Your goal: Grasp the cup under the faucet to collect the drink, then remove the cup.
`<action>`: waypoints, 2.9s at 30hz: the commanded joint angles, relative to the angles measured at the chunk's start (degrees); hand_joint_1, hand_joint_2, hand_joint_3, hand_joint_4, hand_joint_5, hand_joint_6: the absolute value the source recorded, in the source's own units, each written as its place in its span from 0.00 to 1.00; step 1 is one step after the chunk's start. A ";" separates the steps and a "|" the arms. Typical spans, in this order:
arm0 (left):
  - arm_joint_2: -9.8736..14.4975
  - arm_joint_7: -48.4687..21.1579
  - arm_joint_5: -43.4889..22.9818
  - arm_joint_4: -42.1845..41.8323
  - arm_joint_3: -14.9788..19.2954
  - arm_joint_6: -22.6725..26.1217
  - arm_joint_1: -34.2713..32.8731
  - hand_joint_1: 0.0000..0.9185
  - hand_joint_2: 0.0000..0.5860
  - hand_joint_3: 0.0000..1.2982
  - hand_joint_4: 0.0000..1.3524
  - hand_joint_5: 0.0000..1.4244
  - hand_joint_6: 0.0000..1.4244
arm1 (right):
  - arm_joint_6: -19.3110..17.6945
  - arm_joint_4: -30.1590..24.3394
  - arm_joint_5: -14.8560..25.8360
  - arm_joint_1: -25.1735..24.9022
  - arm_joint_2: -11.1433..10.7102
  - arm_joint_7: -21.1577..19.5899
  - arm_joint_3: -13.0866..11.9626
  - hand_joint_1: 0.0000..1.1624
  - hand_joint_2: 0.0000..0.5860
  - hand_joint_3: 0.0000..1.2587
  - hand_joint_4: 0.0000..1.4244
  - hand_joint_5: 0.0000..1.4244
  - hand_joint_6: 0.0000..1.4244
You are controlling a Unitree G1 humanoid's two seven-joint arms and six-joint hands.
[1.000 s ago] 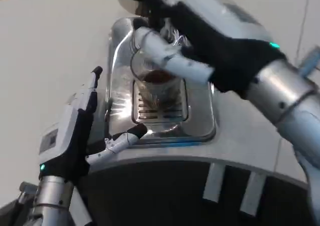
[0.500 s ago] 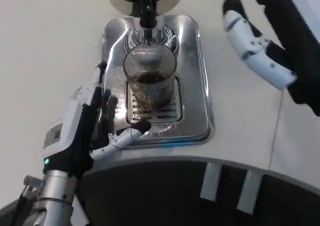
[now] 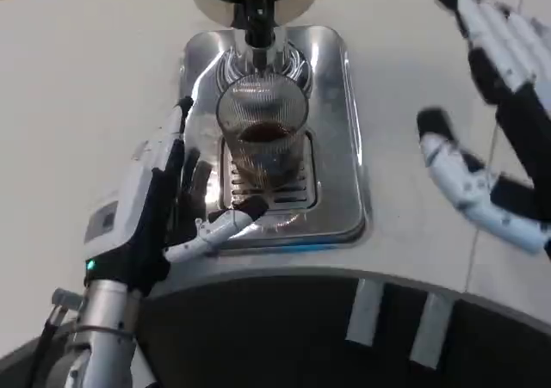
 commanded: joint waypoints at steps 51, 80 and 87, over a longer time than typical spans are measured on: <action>-7.43 11.73 -2.91 21.81 -2.84 -7.24 -14.69 0.40 0.06 0.00 0.00 0.16 0.14 | -28.33 7.76 0.77 33.62 3.93 -6.51 -11.78 0.27 0.76 0.00 0.00 0.00 0.00; -6.17 11.92 -1.09 22.02 -6.55 -7.68 -16.13 0.38 0.07 0.07 0.07 0.28 0.28 | -21.95 8.84 -1.39 29.52 3.06 -5.59 -5.85 0.24 0.77 0.00 0.00 0.00 0.00; -7.01 10.65 -0.23 22.22 -7.89 -6.63 -17.17 0.39 0.07 0.08 0.08 0.30 0.32 | -21.03 8.23 -1.47 29.97 3.45 -5.89 -5.26 0.24 0.76 0.00 0.00 0.00 0.00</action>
